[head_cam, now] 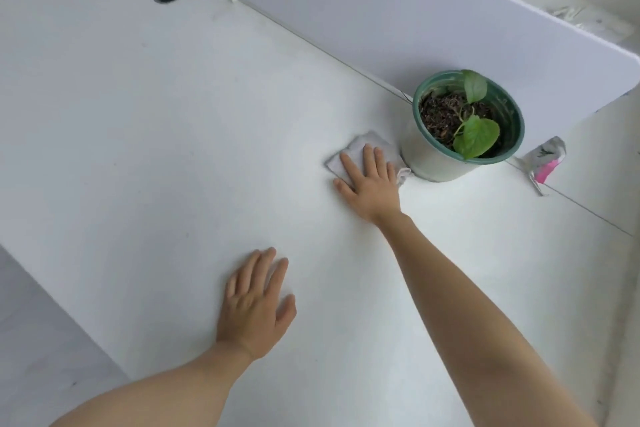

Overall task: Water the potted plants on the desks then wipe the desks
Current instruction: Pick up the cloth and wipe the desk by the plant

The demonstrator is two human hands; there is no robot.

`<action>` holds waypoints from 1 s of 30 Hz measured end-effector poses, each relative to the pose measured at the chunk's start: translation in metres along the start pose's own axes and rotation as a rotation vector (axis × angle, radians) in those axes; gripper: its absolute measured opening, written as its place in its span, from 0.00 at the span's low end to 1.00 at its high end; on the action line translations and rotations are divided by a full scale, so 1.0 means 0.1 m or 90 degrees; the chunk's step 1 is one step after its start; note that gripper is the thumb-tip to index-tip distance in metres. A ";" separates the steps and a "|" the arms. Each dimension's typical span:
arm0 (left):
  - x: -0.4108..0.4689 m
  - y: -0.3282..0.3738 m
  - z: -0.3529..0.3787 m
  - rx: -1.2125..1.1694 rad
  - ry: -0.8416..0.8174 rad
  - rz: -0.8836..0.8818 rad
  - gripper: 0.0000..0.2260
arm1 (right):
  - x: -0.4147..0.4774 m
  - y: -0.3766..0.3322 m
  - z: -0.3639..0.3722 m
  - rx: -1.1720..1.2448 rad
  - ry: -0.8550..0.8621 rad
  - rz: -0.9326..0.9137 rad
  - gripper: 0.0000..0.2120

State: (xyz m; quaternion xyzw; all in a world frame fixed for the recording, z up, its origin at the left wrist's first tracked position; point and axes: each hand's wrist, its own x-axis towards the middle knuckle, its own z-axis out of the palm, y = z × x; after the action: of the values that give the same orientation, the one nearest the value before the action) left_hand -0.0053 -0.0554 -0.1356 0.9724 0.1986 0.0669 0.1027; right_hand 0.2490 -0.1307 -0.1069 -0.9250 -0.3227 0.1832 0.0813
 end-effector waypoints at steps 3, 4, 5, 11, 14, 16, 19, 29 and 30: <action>0.01 -0.01 0.02 0.006 0.005 0.010 0.23 | 0.38 -0.10 -0.08 0.013 -0.006 0.024 0.28; 0.01 -0.01 0.01 0.008 0.003 0.008 0.23 | 0.46 -0.16 -0.08 0.027 -0.007 0.031 0.28; 0.02 -0.02 0.01 0.010 0.002 0.007 0.23 | 0.49 -0.22 -0.08 0.040 -0.009 0.039 0.27; 0.00 -0.01 -0.02 0.003 -0.010 -0.006 0.23 | -0.13 -0.34 0.19 -0.021 -0.034 -0.134 0.31; 0.01 0.00 -0.03 0.002 -0.014 -0.013 0.23 | -0.68 -0.05 0.37 -0.076 0.008 -0.233 0.29; 0.01 0.01 -0.03 0.005 -0.017 -0.017 0.23 | -1.00 0.31 0.44 -0.108 0.014 -0.272 0.24; 0.01 0.00 -0.01 0.003 -0.012 -0.015 0.23 | -1.28 0.93 0.34 -0.078 0.043 -0.233 0.23; 0.01 -0.01 0.03 -0.001 0.018 0.003 0.23 | -0.96 1.36 -0.06 0.097 0.188 0.460 0.23; 0.01 -0.01 0.04 0.000 0.018 0.002 0.22 | -0.93 1.20 0.00 0.083 0.185 0.448 0.23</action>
State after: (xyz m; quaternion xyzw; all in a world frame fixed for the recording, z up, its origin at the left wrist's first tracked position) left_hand -0.0043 -0.0547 -0.1397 0.9717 0.1983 0.0811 0.0995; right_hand 0.2497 -0.2825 -0.1124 -0.9885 0.0418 0.0872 0.1167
